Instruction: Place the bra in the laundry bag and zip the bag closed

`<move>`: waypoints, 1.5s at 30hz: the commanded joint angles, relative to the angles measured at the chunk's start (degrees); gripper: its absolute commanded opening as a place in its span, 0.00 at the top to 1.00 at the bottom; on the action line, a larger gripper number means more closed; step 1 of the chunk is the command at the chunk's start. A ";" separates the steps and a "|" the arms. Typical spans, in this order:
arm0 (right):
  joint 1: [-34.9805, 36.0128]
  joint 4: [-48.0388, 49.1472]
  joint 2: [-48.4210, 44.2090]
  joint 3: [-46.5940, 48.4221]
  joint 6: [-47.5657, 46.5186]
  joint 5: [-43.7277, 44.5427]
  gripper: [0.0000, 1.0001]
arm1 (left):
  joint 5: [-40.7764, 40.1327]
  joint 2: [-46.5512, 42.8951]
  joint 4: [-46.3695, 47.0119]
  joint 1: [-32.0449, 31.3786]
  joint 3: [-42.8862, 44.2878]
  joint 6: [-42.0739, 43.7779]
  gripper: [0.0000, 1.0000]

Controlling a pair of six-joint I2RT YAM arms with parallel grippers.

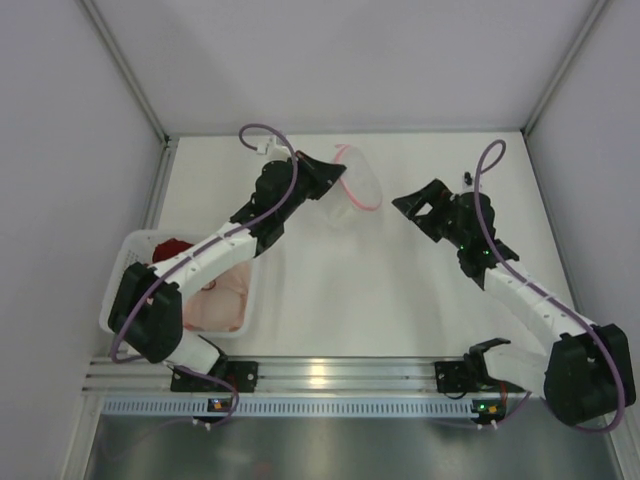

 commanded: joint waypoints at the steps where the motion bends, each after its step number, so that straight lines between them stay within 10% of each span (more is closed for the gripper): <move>1: -0.95 12.88 0.54 -2.58 9.36 2.29 0.12 | -1.80 -0.44 7.64 0.18 -1.05 -5.76 1.00; 25: -1.40 32.51 16.54 1.62 29.42 -4.65 0.30 | 4.97 3.25 20.21 0.53 -2.54 -13.05 1.00; 34: -1.83 31.55 14.70 3.20 26.79 -3.69 1.00 | 8.39 5.10 20.22 0.62 -3.07 -10.51 0.99; 45: -3.15 10.46 -0.75 0.68 3.06 5.45 1.00 | 18.58 9.47 12.56 -0.17 -2.80 2.68 0.96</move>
